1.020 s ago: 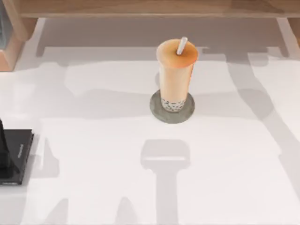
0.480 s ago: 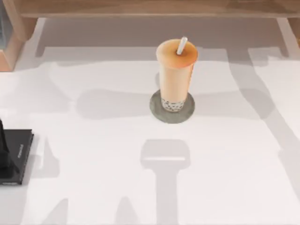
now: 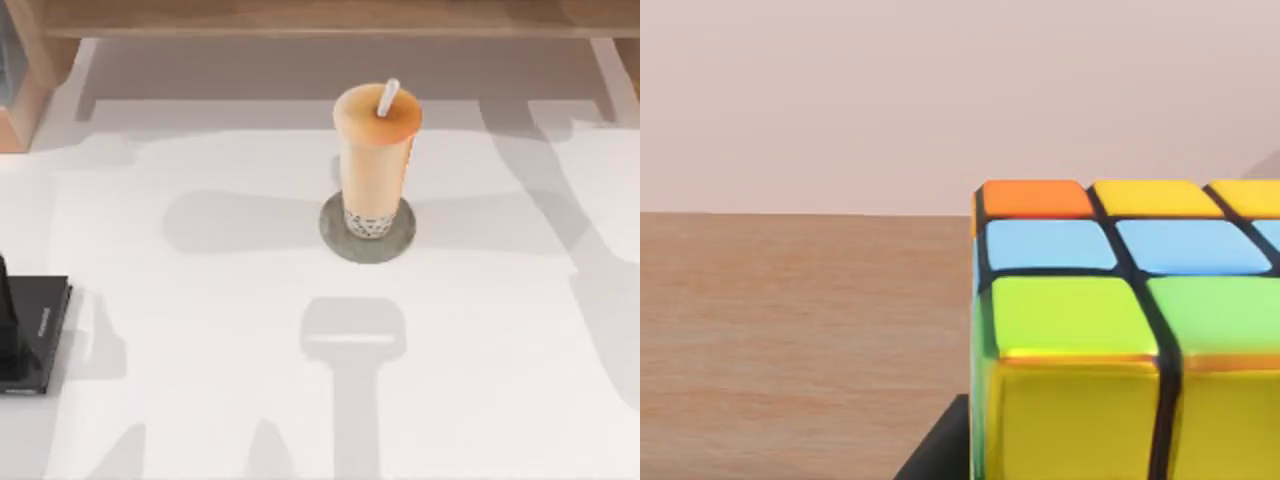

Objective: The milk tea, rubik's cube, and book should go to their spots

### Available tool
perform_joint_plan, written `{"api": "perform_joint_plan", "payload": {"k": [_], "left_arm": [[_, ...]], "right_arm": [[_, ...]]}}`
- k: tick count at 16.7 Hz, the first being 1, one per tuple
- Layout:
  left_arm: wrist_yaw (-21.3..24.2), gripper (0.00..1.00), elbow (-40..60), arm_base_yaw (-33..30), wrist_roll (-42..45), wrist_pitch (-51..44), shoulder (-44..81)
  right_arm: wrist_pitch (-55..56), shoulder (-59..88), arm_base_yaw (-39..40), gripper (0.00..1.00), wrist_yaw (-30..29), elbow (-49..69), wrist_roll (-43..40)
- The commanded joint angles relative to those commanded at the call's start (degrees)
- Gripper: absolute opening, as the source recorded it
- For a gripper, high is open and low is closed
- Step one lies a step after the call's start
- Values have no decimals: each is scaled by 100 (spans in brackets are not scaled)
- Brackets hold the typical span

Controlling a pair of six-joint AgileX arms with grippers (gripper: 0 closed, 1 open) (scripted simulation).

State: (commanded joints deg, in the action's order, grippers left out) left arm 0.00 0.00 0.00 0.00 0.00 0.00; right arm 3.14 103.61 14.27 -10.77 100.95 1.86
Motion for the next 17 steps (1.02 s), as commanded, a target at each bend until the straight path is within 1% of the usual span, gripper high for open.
{"api": "perform_joint_plan", "payload": {"k": [4,10,17], "left_arm": [[0,100,0,0,0,0,0],[0,100,0,0,0,0,0],[0,100,0,0,0,0,0]], "right_arm": [[-72,670,-200,0,-237,767,-114],[-120,819,-207,0,-306,880,-100],[-120,819,-207,53,-306,880,-100]]}}
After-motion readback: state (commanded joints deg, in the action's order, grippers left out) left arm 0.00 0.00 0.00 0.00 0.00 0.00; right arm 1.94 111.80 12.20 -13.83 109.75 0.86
